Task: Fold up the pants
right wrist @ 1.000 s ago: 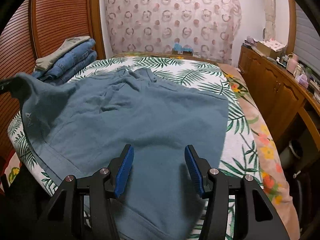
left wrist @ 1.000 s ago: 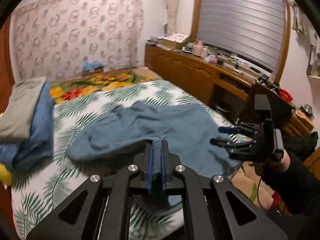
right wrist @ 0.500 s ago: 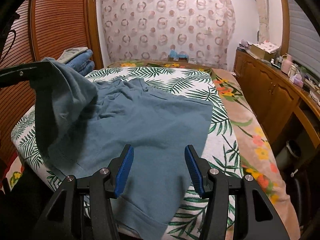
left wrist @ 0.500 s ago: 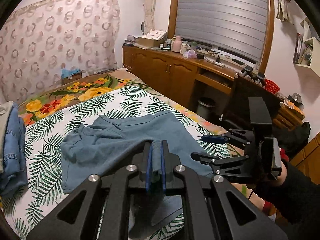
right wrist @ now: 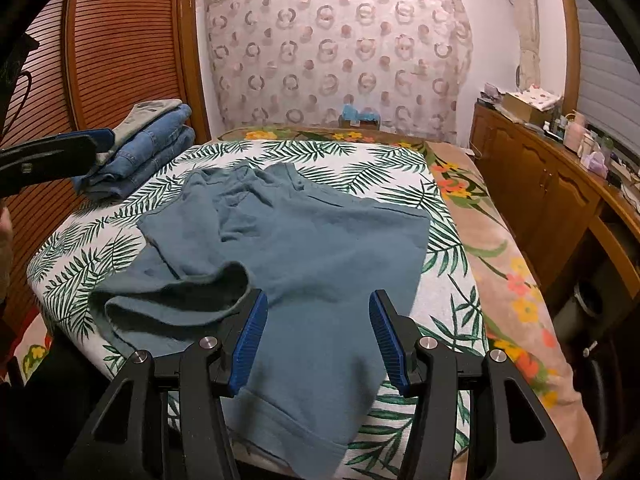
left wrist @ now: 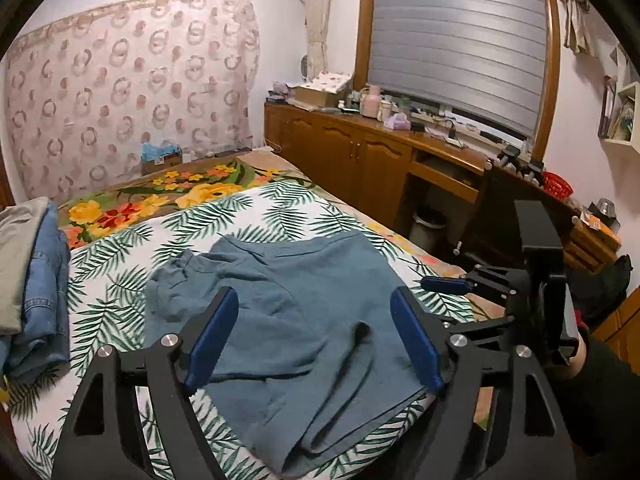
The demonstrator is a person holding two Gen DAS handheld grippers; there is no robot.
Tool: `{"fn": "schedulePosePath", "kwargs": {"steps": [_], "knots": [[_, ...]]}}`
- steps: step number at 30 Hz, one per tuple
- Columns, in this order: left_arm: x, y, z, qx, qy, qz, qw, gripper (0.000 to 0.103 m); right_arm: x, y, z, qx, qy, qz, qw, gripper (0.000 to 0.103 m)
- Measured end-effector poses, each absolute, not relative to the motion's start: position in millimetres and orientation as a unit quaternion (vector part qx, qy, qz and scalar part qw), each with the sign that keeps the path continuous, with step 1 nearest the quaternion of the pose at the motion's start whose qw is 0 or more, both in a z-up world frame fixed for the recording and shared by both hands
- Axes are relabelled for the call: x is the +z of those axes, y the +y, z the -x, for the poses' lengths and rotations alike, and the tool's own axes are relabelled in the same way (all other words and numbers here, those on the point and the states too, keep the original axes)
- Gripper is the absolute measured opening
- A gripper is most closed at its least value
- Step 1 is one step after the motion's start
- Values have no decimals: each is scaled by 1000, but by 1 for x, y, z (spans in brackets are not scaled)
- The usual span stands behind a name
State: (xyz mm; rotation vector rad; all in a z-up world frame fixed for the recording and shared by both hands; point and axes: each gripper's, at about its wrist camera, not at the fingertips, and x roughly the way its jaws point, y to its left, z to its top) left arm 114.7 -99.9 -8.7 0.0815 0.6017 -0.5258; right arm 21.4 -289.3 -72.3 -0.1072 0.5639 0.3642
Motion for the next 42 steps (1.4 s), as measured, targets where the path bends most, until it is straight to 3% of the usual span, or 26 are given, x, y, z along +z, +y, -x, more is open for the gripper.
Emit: {"fn": "schedulePosePath", "kwargs": {"steps": [13, 18, 21, 23, 24, 25, 42], "knots": [[-68, -64, -110, -205, 352, -45, 912, 79, -82, -261, -34, 222, 285, 47, 931, 55], [-86, -58, -108, -203, 369, -36, 906, 79, -91, -247, -46, 232, 297, 62, 924, 49], [-95, -60, -105, -210, 381, -36, 900, 79, -94, -243, -60, 230, 305, 68, 921, 40], [-101, -62, -103, -216, 392, -35, 893, 79, -97, -239, -68, 230, 312, 72, 919, 26], [-103, -63, -102, -220, 396, -36, 891, 79, -98, -237, -70, 233, 314, 73, 917, 12], [-105, -66, -101, -226, 399, -38, 888, 79, -97, -235, -72, 234, 311, 74, 918, 7], [-119, -85, -99, -210, 417, -94, 879, 79, -61, -255, -30, 201, 206, 37, 957, 2]]}}
